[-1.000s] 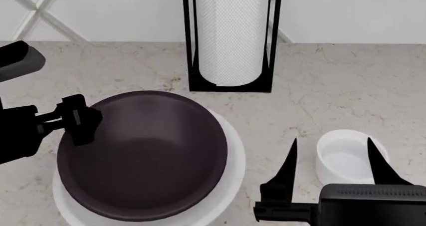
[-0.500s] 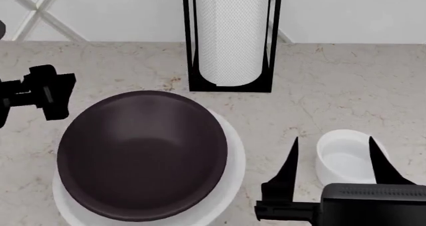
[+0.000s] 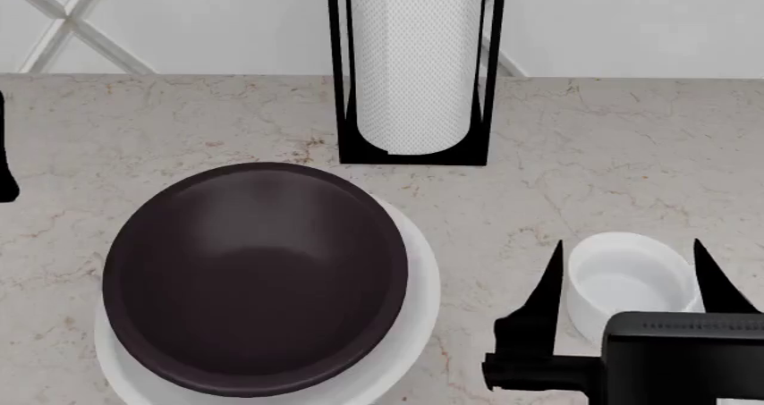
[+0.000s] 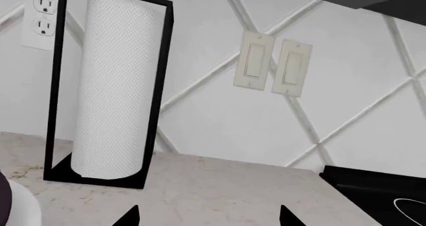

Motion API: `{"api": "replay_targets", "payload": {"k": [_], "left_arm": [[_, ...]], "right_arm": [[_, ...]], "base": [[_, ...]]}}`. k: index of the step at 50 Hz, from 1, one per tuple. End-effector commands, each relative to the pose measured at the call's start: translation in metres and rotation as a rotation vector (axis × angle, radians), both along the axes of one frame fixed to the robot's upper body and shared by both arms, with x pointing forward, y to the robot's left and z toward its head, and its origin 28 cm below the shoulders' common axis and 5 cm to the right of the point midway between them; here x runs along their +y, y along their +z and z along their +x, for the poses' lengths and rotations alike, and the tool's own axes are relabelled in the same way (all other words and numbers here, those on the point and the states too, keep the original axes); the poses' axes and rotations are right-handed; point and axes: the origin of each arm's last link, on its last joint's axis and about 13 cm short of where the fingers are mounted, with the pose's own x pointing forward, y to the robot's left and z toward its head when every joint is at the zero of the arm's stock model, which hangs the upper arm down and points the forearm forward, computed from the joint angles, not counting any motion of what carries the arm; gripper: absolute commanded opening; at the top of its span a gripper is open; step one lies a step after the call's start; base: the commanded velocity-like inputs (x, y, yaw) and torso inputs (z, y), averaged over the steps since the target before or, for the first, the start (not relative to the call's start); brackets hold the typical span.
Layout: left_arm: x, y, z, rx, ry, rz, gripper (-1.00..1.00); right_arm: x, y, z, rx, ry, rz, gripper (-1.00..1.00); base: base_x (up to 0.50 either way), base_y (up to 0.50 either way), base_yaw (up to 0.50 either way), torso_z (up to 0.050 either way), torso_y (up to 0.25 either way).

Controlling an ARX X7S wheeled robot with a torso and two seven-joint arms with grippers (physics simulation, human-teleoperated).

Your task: Stack the bowls from largest to smallest.

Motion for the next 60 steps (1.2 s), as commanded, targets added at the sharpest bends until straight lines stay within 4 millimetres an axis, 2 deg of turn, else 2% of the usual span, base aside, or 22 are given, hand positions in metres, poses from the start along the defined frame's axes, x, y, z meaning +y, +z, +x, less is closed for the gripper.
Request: {"api": "replay_targets", "payload": {"k": [1,12,25,35,42,52,60], "left_arm": [[0.007,-0.011,-0.017,-0.094,0.074,0.078,1.0],[0.006,-0.018,-0.022,-0.097,0.058,0.062,1.0],[0.004,-0.028,-0.02,-0.085,0.03,0.047,1.0],[0.002,-0.034,-0.02,-0.083,0.021,0.04,1.0],[0.002,-0.037,-0.018,-0.081,0.015,0.034,1.0],[0.003,-0.039,-0.017,-0.08,0.01,0.029,1.0],[0.004,-0.039,-0.018,-0.086,0.007,0.019,1.0]], "right_arm": [[-0.008,0.013,-0.001,0.042,-0.03,-0.024,1.0],[-0.023,0.047,-0.001,0.124,-0.031,-0.045,1.0],[-0.049,0.1,-0.006,0.359,-0.024,-0.112,1.0],[-0.062,0.131,-0.012,0.537,0.013,-0.094,1.0],[-0.065,0.149,-0.007,0.65,0.053,-0.087,1.0],[-0.073,0.173,0.001,0.701,0.025,-0.054,1.0],[-0.075,0.18,0.01,0.77,0.004,-0.039,1.0]], "base": [[0.0,0.0,0.0,0.0,0.0],[0.0,0.0,0.0,0.0,0.0],[0.0,0.0,0.0,0.0,0.0],[0.0,0.0,0.0,0.0,0.0],[0.0,0.0,0.0,0.0,0.0],[0.0,0.0,0.0,0.0,0.0],[0.0,0.0,0.0,0.0,0.0]]}}
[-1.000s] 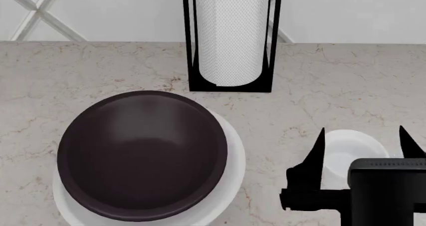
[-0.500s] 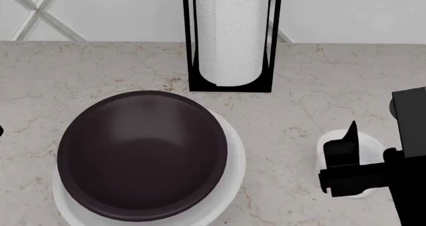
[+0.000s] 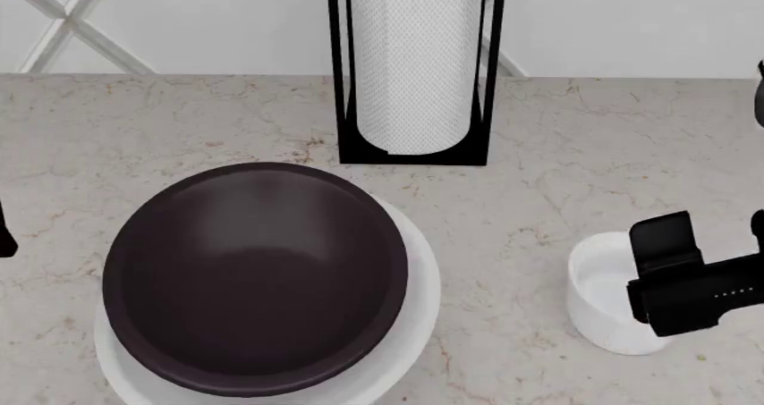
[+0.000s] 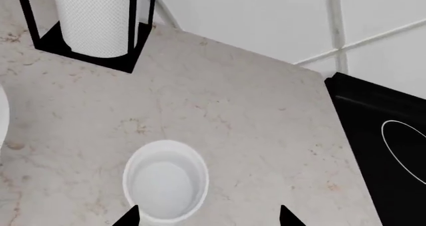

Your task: Stack the bowls from largest to smallest.

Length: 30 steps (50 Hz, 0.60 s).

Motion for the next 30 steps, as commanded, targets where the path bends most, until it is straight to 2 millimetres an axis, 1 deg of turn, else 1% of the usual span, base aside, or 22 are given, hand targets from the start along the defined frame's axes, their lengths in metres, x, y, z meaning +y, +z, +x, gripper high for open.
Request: {"api": "replay_targets", "payload": {"k": [1,6,9,19,22,25,30], "left_arm": [[0.001,-0.001,0.0,-0.006,-0.006,-0.01,1.0],[0.005,-0.003,0.0,-0.006,0.0,-0.007,1.0],[0.007,-0.004,0.001,-0.006,0.004,-0.01,1.0],[0.006,-0.007,0.002,-0.002,-0.001,-0.011,1.0],[0.007,-0.009,0.002,0.002,0.001,-0.009,1.0],[0.008,-0.011,0.002,0.004,0.004,-0.011,1.0],[0.008,-0.013,0.002,0.006,0.005,-0.013,1.0]], "right_arm": [[-0.008,0.018,0.009,0.092,-0.038,0.029,1.0],[-0.008,0.016,0.017,0.105,-0.041,0.043,1.0],[-0.012,0.012,0.024,0.115,-0.055,0.063,1.0],[-0.02,0.008,0.044,0.121,-0.1,0.106,1.0],[-0.021,0.006,0.047,0.127,-0.111,0.114,1.0],[-0.021,0.005,0.05,0.133,-0.111,0.124,1.0],[-0.02,0.002,0.06,0.148,-0.109,0.128,1.0]], "base": [[0.0,0.0,0.0,0.0,0.0],[0.0,0.0,0.0,0.0,0.0],[0.0,0.0,0.0,0.0,0.0],[0.0,0.0,0.0,0.0,0.0],[0.0,0.0,0.0,0.0,0.0],[0.0,0.0,0.0,0.0,0.0],[0.0,0.0,0.0,0.0,0.0]]}}
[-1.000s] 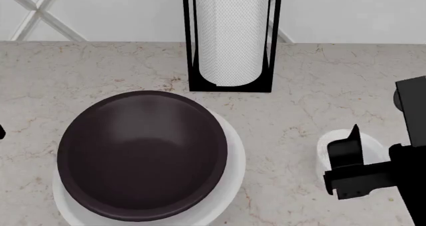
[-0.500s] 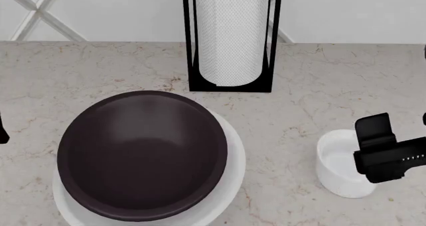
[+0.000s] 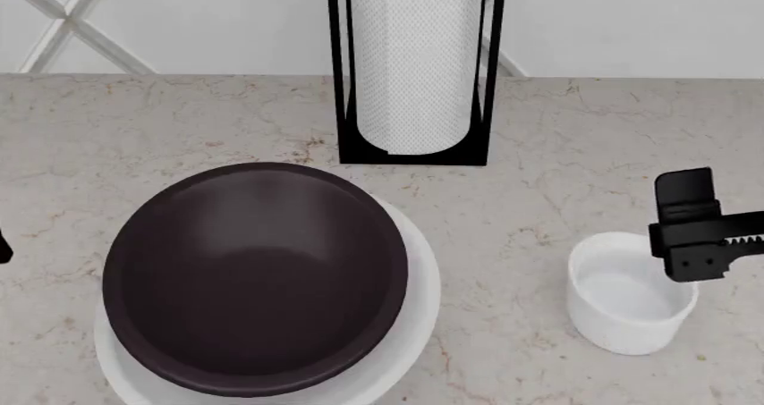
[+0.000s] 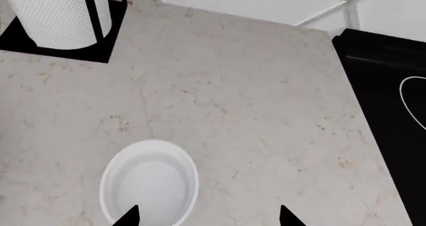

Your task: Stack the bowls from largest to smallest.

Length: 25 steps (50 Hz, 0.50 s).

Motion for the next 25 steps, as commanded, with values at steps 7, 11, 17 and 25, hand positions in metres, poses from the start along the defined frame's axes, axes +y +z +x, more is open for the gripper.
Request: {"api": "replay_targets", "payload": {"k": [7,11,17,25], "left_arm": [[0.004,-0.008,0.0,0.011,0.01,-0.005,1.0],[0.004,-0.009,0.0,0.013,0.01,-0.007,1.0],[0.004,-0.011,0.001,0.018,0.01,-0.004,1.0],[0.004,-0.009,0.001,0.018,0.014,-0.002,1.0]], "right_arm": [[-0.001,-0.011,0.034,0.049,-0.012,0.024,1.0],[0.0,-0.012,0.04,0.058,-0.013,0.021,1.0],[-0.002,-0.017,0.046,0.076,-0.027,0.022,1.0],[-0.004,-0.025,0.052,0.097,-0.032,0.028,1.0]], "base": [[0.0,0.0,0.0,0.0,0.0],[0.0,0.0,0.0,0.0,0.0],[0.0,0.0,0.0,0.0,0.0],[0.0,0.0,0.0,0.0,0.0]]}}
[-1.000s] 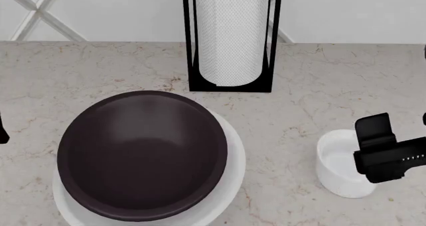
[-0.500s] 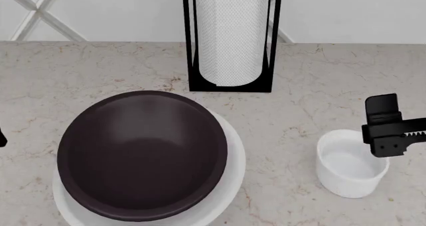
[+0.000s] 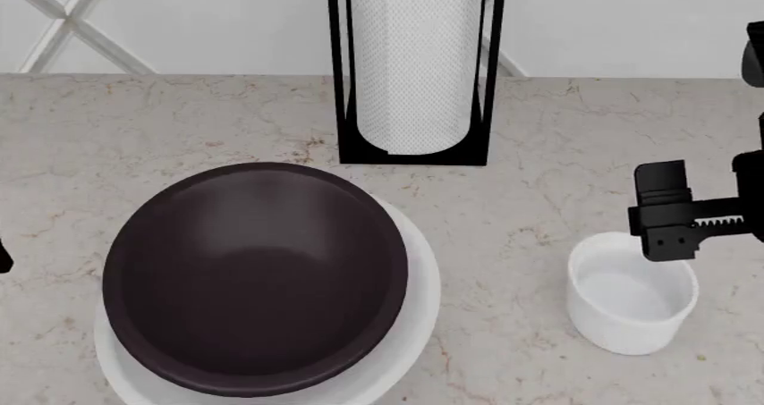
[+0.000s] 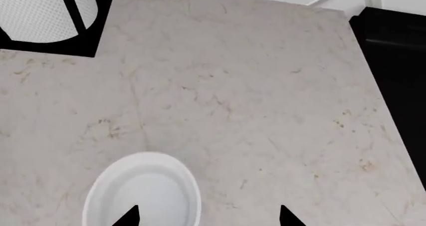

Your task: Stack the bowls from largest to smallest.

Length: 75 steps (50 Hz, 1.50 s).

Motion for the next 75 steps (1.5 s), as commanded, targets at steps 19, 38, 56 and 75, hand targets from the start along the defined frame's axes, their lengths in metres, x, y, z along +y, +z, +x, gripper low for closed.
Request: {"api": "replay_targets", "payload": {"k": [19,38,56,75], "left_arm": [[0.003,-0.003,-0.001,0.006,0.012,0.001,1.0],[0.003,-0.003,-0.002,0.008,0.016,0.006,1.0],[0.004,-0.006,-0.003,0.015,0.022,0.007,1.0],[0.005,-0.007,-0.002,0.018,0.024,0.012,1.0]], "right_arm": [[-0.003,-0.027,0.019,0.053,-0.02,0.002,1.0],[-0.003,-0.047,0.026,0.074,-0.014,0.026,1.0],[-0.004,-0.063,0.03,0.092,-0.019,0.039,1.0],[-0.005,-0.078,0.035,0.107,-0.016,0.053,1.0]], "base": [[0.0,0.0,0.0,0.0,0.0],[0.0,0.0,0.0,0.0,0.0],[0.0,0.0,0.0,0.0,0.0],[0.0,0.0,0.0,0.0,0.0]]}}
